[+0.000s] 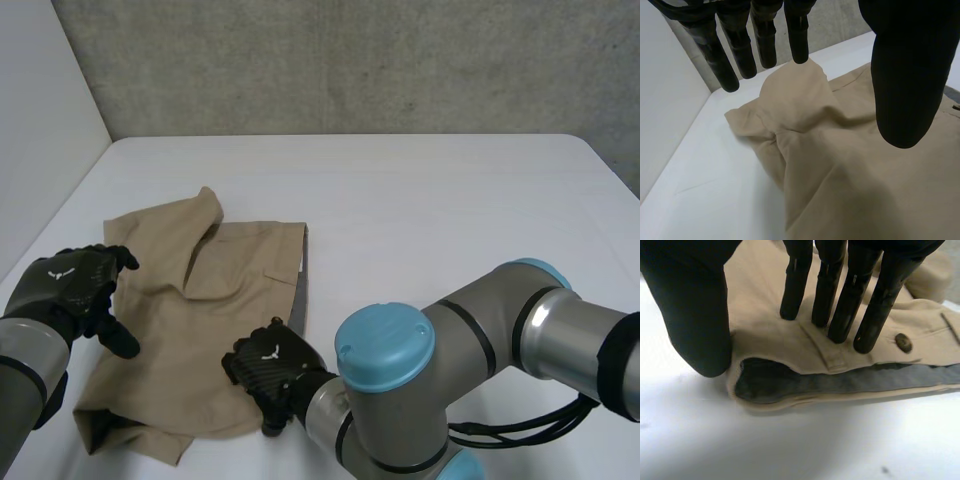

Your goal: Fold the shorts.

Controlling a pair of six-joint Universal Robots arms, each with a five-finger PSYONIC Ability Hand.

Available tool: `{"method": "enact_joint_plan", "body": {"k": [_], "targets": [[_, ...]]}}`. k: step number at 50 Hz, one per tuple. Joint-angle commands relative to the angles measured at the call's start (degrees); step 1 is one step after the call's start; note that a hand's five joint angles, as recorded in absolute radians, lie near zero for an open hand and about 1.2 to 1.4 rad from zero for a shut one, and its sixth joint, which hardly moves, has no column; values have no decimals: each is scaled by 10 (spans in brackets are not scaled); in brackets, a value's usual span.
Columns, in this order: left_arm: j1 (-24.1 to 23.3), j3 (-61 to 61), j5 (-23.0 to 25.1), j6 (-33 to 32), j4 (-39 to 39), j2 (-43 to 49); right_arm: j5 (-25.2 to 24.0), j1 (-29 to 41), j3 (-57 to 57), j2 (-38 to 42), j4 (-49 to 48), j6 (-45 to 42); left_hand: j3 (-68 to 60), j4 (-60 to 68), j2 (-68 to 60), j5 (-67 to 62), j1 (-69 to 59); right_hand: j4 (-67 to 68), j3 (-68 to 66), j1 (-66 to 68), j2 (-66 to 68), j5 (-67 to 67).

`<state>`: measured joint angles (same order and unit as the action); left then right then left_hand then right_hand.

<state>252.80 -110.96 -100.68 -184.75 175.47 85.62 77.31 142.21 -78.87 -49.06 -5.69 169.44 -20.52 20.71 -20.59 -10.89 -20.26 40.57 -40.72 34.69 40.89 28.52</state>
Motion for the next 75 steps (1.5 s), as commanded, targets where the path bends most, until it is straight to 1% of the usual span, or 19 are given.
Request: {"method": "enact_joint_plan", "body": {"k": [1,4,16,24,28,37,38,41,42,45,48,50,52,55,61,68,71,72,75], "targets": [[3,-21,4,0,0,-19,51,0,21,9,-22,-32,-43,41,-43,-40,-46,282,-280,341,279,302],[2,-31,9,-2,-4,-23,64,0,35,15,-27,-57,-45,43,-44,-41,-48,394,-393,453,391,415],[5,-50,62,-5,-72,-36,108,-32,78,10,-27,-98,-90,88,-90,-87,-93,394,-393,453,391,415],[20,-64,64,-5,-67,-29,124,-62,73,-16,-28,-105,-95,94,-95,-92,-98,394,-393,453,391,415],[22,-69,63,-5,-32,-20,124,-76,69,-20,-27,-105,-105,104,-105,-102,-108,394,-393,453,391,415],[23,-76,59,-6,65,28,122,-83,53,-25,-27,-103,-279,277,-278,-275,-281,394,-393,453,391,415],[23,-76,59,-6,68,34,122,-83,53,-26,-27,-102,-320,319,-320,-317,-323,394,-393,453,391,415],[22,-72,60,-6,73,53,116,-83,53,-31,-20,-97,-549,547,-548,-545,-552,394,-393,453,391,415],[21,-71,61,-6,73,55,115,-83,56,-34,-18,-96,-588,586,-587,-584,-590,394,-393,453,391,415],[15,-64,63,-7,73,56,106,-84,62,-40,3,-94,-595,593,-594,-591,-597,394,-393,453,391,415],[13,-50,64,-7,72,53,87,-84,75,-46,66,-71,-595,593,-594,-591,-597,70,-68,128,66,90],[13,-42,64,-7,70,52,74,-85,96,-47,113,-30,-595,593,-594,-591,-597,-67,69,-8,-70,-47],[13,-39,64,-7,70,52,68,-90,108,-47,139,3,-595,593,-594,-591,-597,-98,99,-39,-101,-77],[12,-32,64,-7,69,52,54,-95,117,-47,172,61,-595,593,-594,-591,-597,-216,217,-157,-219,-195],[11,-20,64,-7,67,57,37,-91,111,-45,177,95,-595,593,-594,-591,-597,-227,229,-169,-231,-207],[4,-14,64,-6,66,58,46,-85,114,-24,136,92,-595,593,-594,-591,-597,-216,217,-157,-219,-195],[-3,-15,64,-6,59,55,57,-84,125,-2,104,93,-595,593,-594,-591,-597,-172,174,-113,-175,-152],[-6,-15,64,-6,57,55,59,-84,130,4,98,92,-595,593,-594,-591,-597,-134,135,-75,-137,-113],[-14,-14,64,-7,46,53,58,-84,154,27,84,83,-595,593,-594,-591,-597,257,-256,316,254,278]]}}
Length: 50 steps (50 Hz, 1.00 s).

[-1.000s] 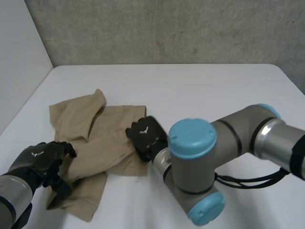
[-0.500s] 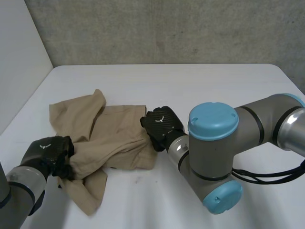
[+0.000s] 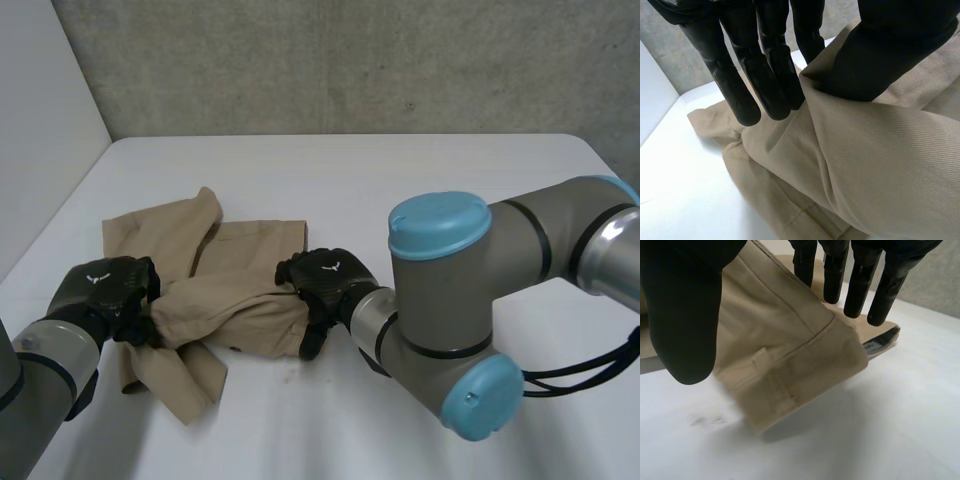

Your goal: Fold the shorts.

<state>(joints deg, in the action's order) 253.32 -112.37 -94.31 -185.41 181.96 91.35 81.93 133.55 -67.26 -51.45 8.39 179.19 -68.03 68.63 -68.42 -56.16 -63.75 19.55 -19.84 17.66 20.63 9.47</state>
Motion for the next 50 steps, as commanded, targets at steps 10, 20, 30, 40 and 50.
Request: {"method": "enact_joint_plan", "body": {"k": [10,20,30,40,50], "targets": [[-65,100,2,-160,-107,-25,-1,-26,76,-57,-34,-137,-120,114,-116,-138,-162,605,-602,623,594,605],[-156,288,-1,-265,-149,-59,23,-65,59,-240,21,-374,-120,114,-116,-138,-162,605,-602,623,594,605],[-182,329,5,-219,-163,3,46,-65,22,-276,102,-394,-120,114,-116,-138,-162,605,-602,623,594,605],[-170,339,12,-207,-163,180,55,-66,20,-152,105,-435,-120,114,-116,-138,-162,605,-602,623,594,605],[-128,536,11,-251,-99,310,53,-79,198,6,4,-383,-120,114,-116,-138,-162,605,-602,623,594,605]]}}
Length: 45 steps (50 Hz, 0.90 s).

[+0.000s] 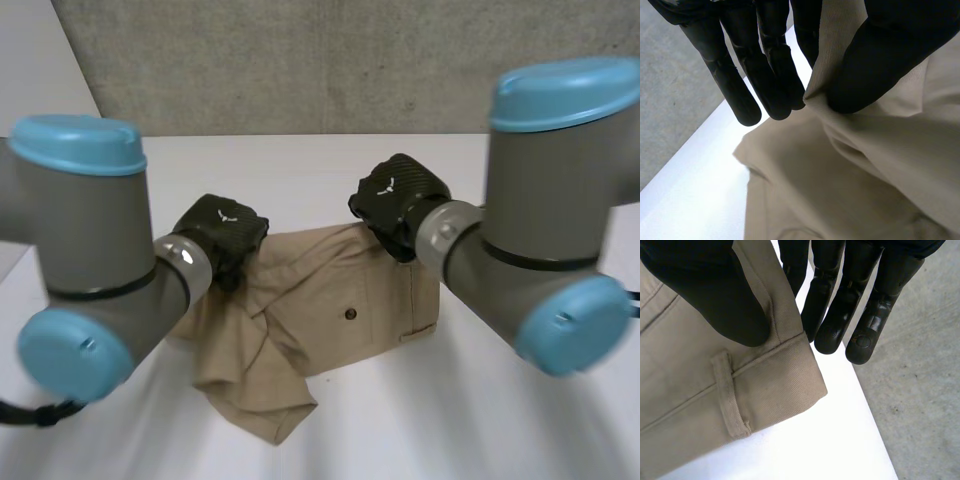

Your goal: Fold the shorts.

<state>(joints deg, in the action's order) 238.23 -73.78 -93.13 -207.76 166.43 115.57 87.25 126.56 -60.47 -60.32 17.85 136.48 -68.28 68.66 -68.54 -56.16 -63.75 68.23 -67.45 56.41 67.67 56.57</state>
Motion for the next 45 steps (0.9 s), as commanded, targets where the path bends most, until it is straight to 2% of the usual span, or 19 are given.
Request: {"method": "enact_joint_plan", "body": {"k": [1,5,6,10,11,16,22,30,36,40,45], "targets": [[23,172,-1,-26,72,69,0,-11,148,98,-113,53,-117,113,-115,-138,-162,118,-125,236,123,134],[24,266,1,-32,191,68,-2,-19,224,101,-245,76,-117,113,-115,-138,-162,118,-125,236,123,134],[23,289,2,-30,249,65,-2,-20,243,98,-299,79,-117,113,-115,-138,-162,118,-125,236,123,134],[22,297,15,-27,359,35,0,-22,250,75,-409,82,-117,113,-115,-138,-162,118,-125,236,123,134],[21,293,24,-26,366,23,0,-22,247,67,-418,82,-117,113,-115,-138,-162,118,-125,236,123,134],[18,236,72,-24,325,-30,-2,-25,193,25,-404,85,-117,113,-115,-138,-162,118,-125,236,123,134],[25,109,114,-20,250,-79,-4,-38,49,-30,-364,96,-117,113,-115,-138,-162,118,-125,236,123,134],[36,-49,118,-22,137,-96,-32,-73,-135,-84,-274,96,-117,113,-115,-138,-162,118,-125,236,123,134],[29,-104,112,-23,120,-62,-73,-75,-252,-83,-258,91,-67,63,-64,-88,-112,118,-125,236,123,134],[15,-108,107,-23,121,-4,-81,-76,-300,-65,-276,95,67,-71,70,46,22,118,-125,236,123,134],[-3,-119,81,-16,120,20,-81,-81,-319,-53,-282,98,353,-357,355,331,307,118,-125,236,123,134]]}}
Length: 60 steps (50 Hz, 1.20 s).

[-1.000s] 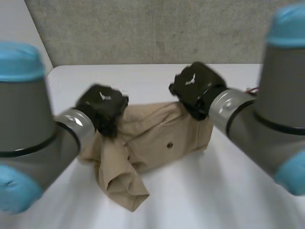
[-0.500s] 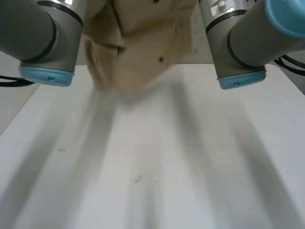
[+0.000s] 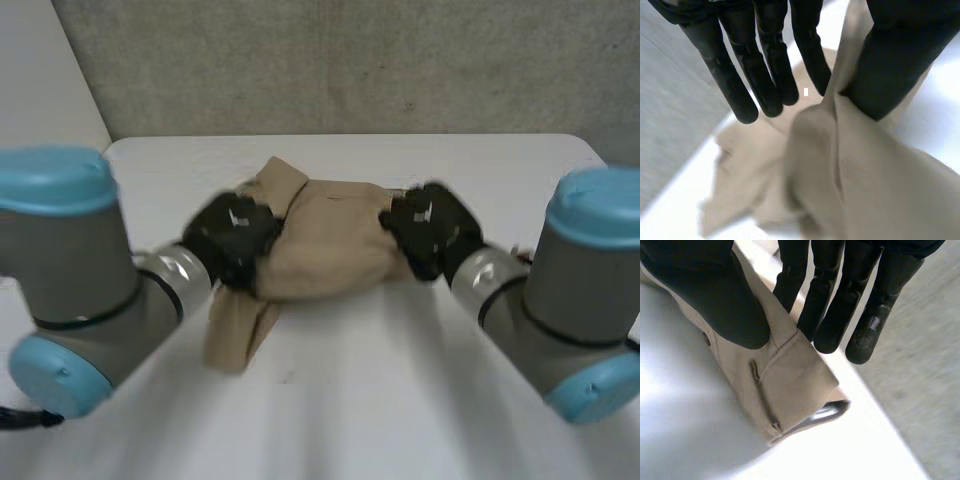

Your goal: Fold the shorts.

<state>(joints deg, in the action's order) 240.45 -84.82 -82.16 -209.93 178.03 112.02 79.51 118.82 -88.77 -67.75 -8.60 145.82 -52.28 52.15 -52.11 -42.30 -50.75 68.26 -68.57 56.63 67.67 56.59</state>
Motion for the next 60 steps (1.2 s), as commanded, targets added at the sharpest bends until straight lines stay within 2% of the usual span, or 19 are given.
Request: {"method": "enact_joint_plan", "body": {"k": [1,7,10,11,13,14,16,18,21,25,28,30,35,37,39,44,60], "targets": [[-28,-13,-33,6,4,56,-3,-5,-39,21,-19,5,212,-211,210,212,197,117,-114,234,123,134],[-52,-35,-93,17,10,29,-3,-14,-50,21,-27,35,316,-315,315,316,301,117,-114,234,123,134],[-64,-50,-143,57,14,-7,-3,-18,-53,21,-32,69,335,-334,333,335,320,117,-114,234,123,134],[-69,-61,-178,92,18,-27,-5,-24,-54,21,-33,92,345,-344,343,345,330,117,-114,234,123,134],[-71,-68,-205,123,21,-42,-6,-27,-54,21,-32,110,367,-365,365,367,351,117,-114,234,123,134],[-72,-80,-236,161,21,-60,-6,-29,-54,21,-33,122,372,-371,370,372,357,117,-114,234,123,134],[-71,-97,-269,206,19,-78,-7,-29,-54,22,-33,133,372,-371,370,372,357,117,-114,234,123,134],[-68,-121,-299,258,17,-95,-8,-29,-55,22,-33,137,372,-371,370,372,357,117,-114,234,123,134],[-66,-147,-312,304,15,-110,-7,-28,-60,22,-34,137,372,-371,370,372,357,117,-114,234,123,134],[-43,-192,-311,348,8,-136,-6,-28,-61,24,-34,138,369,-367,367,369,353,117,-114,234,123,134],[-3,-221,-305,362,8,-152,-6,-28,-62,24,-36,138,340,-339,338,340,325,117,-114,234,123,134],[31,-238,-266,377,7,-157,-6,-27,-62,24,-39,138,249,-248,248,250,234,117,-114,234,123,134],[68,-246,-169,417,5,-151,-6,-25,-62,24,-40,138,148,-147,147,149,133,117,-114,234,123,134],[80,-247,-128,439,3,-148,-6,-25,-63,24,-40,138,138,-137,136,138,123,117,-114,234,123,134],[85,-247,-111,451,2,-146,-6,-25,-65,24,-40,138,138,-137,136,138,123,117,-114,234,123,134],[79,-242,-104,476,2,-115,-6,-25,-68,24,-40,138,148,-147,146,148,133,117,-114,234,123,134],[38,-189,-115,478,15,-21,-6,-25,-69,24,-46,135,195,-194,194,195,180,117,-114,234,123,134]]}}
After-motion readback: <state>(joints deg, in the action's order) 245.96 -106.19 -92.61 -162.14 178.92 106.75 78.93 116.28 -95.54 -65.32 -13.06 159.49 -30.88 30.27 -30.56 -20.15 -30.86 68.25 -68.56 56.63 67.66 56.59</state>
